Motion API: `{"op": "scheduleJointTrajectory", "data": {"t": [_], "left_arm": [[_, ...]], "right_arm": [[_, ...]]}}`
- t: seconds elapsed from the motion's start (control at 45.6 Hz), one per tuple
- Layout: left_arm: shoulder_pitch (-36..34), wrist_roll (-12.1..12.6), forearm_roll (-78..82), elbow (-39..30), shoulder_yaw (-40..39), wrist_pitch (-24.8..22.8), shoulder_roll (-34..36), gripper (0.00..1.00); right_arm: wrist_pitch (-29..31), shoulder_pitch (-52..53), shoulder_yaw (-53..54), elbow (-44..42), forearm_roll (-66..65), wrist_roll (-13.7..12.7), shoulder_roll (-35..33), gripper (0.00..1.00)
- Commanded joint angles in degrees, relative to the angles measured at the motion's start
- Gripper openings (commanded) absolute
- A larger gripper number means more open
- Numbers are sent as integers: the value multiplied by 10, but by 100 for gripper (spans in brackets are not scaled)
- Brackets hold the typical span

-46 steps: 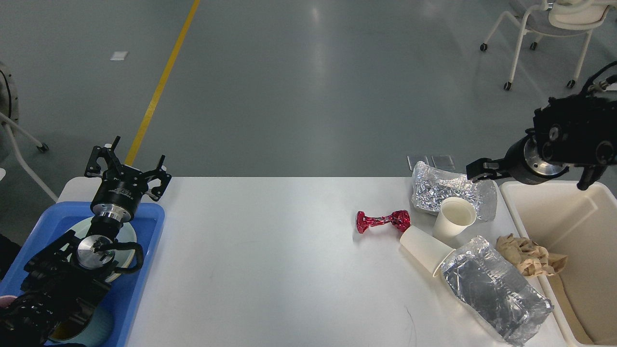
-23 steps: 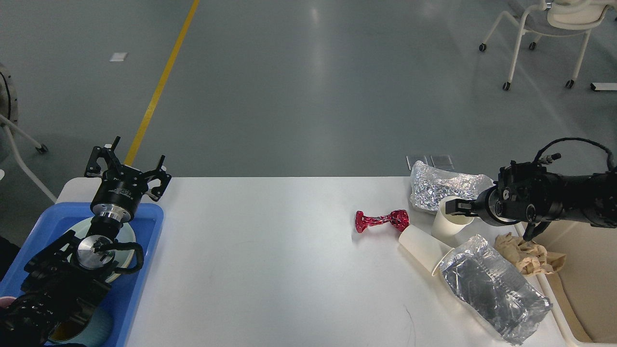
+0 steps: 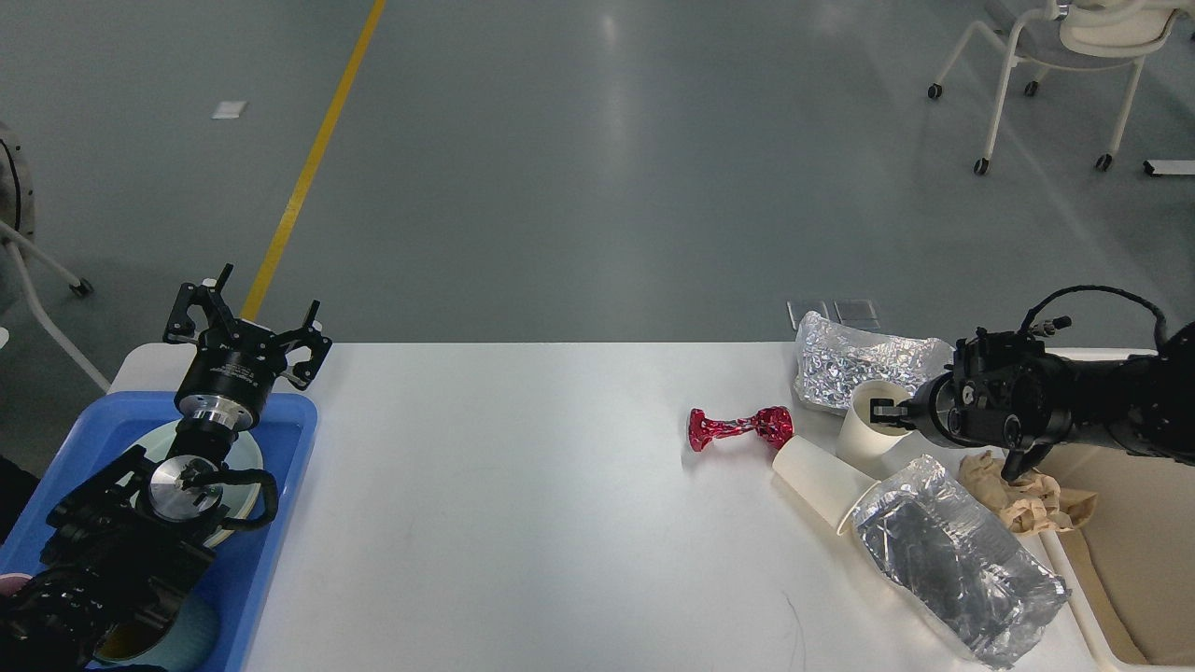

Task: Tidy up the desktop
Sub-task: 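Reach the right gripper to the standing white paper cup and grasp, then lift the white cup and drop it into the white bin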

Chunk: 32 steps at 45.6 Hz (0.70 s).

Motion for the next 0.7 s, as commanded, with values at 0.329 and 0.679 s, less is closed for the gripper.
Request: {"op": "scheduleJointTrajectory", "data": {"t": [0.329,0.679], "left_arm": [[0,0,0,0,0,-1,0,99],[1,-1,-1,0,0,0,0,99]], "right_arm": [[110,399,-78,280,-3,4,-139,0],[439,812,-100,318,-56,45,-201,0]]}}
